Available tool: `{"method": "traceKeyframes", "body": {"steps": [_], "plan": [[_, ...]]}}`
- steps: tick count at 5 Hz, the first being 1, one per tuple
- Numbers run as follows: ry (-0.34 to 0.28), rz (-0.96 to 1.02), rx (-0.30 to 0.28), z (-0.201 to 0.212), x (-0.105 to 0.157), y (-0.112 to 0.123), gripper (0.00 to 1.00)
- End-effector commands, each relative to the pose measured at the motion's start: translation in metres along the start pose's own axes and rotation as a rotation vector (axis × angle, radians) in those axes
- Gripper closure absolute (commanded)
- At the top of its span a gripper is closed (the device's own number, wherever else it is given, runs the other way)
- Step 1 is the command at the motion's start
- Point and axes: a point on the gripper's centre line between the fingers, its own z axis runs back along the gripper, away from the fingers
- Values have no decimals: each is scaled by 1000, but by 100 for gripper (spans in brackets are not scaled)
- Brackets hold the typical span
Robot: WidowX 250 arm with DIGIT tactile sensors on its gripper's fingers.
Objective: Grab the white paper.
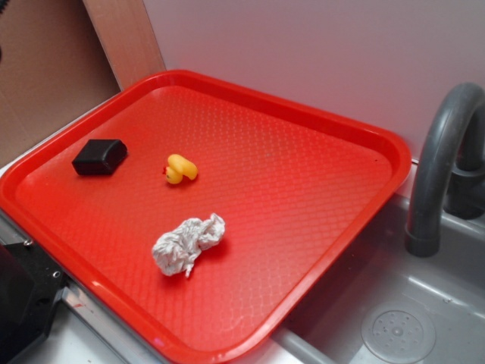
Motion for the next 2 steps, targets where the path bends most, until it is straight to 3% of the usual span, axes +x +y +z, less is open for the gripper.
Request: {"method": "traceKeyframes", "body": {"steps": [1, 2], "plan": [[-28, 44, 119, 0, 6, 2, 0], [3, 13, 42, -10, 10, -16, 0]]}}
